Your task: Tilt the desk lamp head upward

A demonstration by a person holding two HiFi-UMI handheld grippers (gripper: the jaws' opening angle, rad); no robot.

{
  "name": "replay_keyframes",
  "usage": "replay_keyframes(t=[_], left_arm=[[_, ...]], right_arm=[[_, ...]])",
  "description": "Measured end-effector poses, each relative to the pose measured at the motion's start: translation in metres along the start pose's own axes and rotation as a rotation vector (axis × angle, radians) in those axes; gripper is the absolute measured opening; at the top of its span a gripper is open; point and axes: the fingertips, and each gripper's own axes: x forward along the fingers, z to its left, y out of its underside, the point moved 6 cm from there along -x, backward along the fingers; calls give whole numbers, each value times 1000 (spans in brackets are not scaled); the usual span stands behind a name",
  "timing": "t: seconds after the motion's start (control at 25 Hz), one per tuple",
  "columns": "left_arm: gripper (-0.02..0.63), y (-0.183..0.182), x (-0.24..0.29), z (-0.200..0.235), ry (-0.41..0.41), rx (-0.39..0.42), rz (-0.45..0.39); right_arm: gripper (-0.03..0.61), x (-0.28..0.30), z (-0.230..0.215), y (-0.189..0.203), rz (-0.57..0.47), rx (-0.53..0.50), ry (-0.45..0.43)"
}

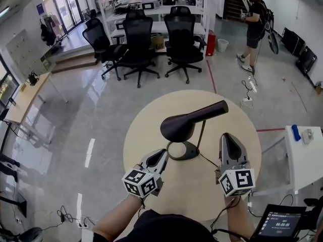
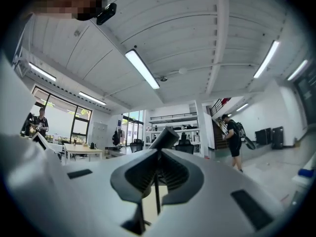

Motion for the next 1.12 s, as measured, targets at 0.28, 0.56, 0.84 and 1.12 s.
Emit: replay_keyframes(t=[0.28, 0.56, 0.84, 1.12], left_arm=[[58, -6, 26, 41, 32, -71, -7], [194, 16, 55, 75, 102, -328, 36], [282, 23, 76, 80, 200, -521, 15], [281, 32, 100, 78, 230, -574, 60]], right_arm=[[42, 28, -6, -32, -31, -52, 56], [130, 54, -12, -39, 3, -102, 73], [158, 67, -16, -36, 22, -152, 112], [158, 66, -24, -39, 14, -161, 111]])
